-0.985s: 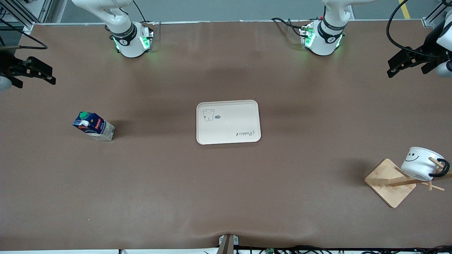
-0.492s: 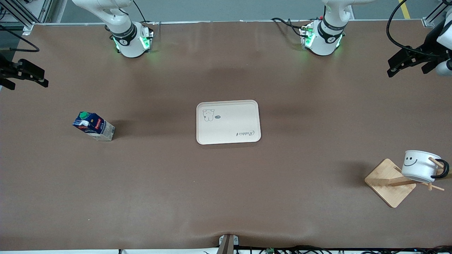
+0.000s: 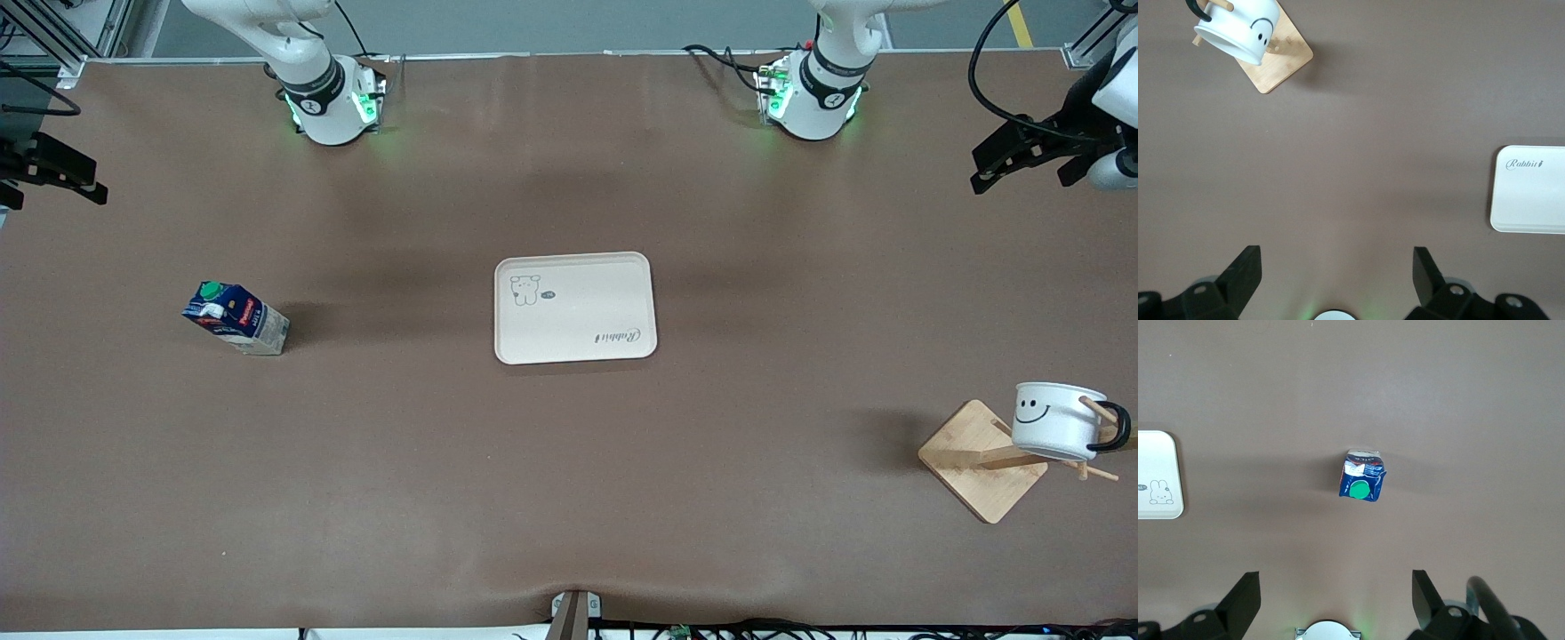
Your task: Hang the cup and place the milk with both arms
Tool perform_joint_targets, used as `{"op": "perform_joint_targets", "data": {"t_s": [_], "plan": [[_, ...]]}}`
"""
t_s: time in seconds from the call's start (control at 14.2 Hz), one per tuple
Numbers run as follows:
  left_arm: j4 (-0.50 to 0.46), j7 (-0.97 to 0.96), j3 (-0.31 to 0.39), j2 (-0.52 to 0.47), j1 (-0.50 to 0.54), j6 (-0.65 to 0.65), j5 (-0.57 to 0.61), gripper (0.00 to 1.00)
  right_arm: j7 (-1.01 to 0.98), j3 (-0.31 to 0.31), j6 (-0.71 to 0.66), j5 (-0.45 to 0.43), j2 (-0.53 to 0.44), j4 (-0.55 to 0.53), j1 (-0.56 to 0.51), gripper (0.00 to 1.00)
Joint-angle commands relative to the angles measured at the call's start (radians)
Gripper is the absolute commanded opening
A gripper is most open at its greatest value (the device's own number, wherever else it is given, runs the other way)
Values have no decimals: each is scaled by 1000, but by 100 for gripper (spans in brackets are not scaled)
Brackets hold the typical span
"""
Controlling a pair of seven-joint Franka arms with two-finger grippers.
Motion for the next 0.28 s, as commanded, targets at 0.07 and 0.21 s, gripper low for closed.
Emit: {"op": "perform_joint_targets", "data": {"t_s": [0.07, 0.21], "plan": [[6, 13, -10, -9, 9, -11, -16, 100, -12, 10, -12, -16, -1, 5, -10, 100], [6, 13, -12, -9, 9, -11, -17, 100, -13, 13, -15, -14, -3, 5, -3, 100]]}}
